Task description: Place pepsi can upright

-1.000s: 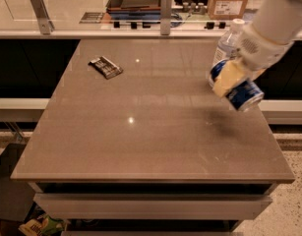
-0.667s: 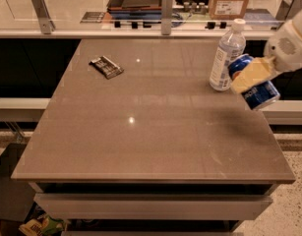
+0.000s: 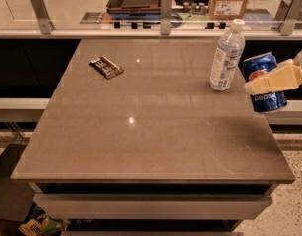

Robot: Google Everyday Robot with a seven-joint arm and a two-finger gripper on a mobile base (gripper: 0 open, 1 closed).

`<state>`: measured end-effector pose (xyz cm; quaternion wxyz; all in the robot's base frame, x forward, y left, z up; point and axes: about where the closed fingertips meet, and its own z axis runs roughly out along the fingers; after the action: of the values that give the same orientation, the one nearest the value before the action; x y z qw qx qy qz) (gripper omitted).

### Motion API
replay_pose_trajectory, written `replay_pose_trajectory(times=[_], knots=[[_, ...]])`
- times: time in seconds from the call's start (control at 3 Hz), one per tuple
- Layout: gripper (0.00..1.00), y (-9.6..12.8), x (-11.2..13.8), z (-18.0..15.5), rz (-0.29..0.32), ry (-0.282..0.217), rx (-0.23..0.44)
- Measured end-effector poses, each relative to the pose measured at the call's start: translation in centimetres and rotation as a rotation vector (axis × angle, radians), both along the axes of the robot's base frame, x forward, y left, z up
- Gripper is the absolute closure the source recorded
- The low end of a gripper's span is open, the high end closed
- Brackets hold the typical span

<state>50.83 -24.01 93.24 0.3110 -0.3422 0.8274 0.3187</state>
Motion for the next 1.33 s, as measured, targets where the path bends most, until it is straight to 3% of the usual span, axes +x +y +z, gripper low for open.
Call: replay_pose_trajectory(times=[0.33, 0.67, 1.0, 1.33], knots=[[1.0, 0.8, -1.7, 2.4, 0.072, -0.221, 0.129], [1.0, 0.8, -1.7, 2.4, 0.072, -0.221, 0.129], [1.0, 1.7, -1.9, 2.4, 0.057, -0.227, 0.172], [1.0, 3.7, -2.2, 2.8, 0.053, -0.266, 0.233]])
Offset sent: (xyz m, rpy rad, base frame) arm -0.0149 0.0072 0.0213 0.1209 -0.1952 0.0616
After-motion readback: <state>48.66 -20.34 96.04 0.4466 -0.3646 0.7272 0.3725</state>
